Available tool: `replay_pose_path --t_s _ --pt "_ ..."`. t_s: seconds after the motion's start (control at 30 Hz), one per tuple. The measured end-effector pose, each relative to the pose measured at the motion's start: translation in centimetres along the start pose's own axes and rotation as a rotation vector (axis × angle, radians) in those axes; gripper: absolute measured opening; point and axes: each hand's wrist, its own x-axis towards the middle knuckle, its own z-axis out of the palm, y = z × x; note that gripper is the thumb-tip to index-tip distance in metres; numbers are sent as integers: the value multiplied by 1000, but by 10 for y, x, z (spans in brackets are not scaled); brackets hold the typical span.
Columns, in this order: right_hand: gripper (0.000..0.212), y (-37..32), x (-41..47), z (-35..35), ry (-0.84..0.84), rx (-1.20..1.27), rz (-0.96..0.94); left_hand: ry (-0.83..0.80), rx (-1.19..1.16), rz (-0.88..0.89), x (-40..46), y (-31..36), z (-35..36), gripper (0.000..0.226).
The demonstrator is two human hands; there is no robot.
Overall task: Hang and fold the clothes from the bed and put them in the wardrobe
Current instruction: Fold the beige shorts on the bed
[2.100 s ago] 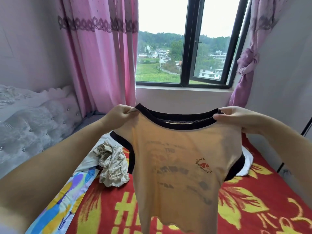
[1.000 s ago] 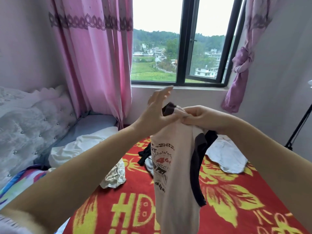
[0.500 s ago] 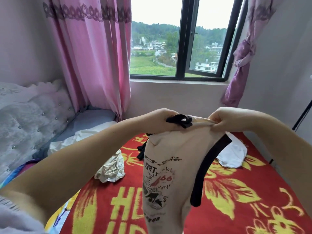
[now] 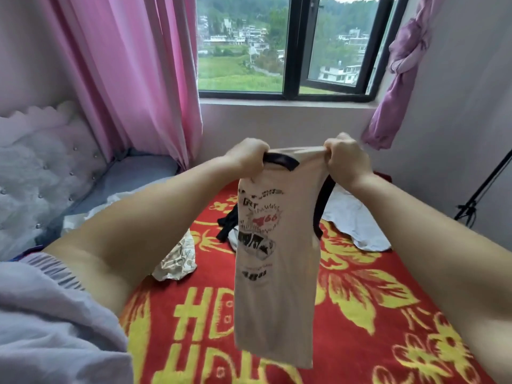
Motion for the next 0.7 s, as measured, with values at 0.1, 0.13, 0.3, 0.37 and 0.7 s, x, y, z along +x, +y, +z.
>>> replay_pose_path --t_s 0.1,0.13,0.3,0.37,0.7 --pt "21 1 12 -19 100 -7 -88 115 -77 27 3 2 -17 31" --pt "22 1 13 -26 132 1 -134 125 -85 45 3 3 -23 31" --pt "18 7 -3 -48 -3 154 -351 -11 -77 123 -9 7 -30 25" --pt "18 13 -26 -35 -186 227 -309 -191 0 139 -22 5 -9 24" --pt "34 39 -269 182 -1083 311 -106 -1099 180 123 -170 -42 270 15"
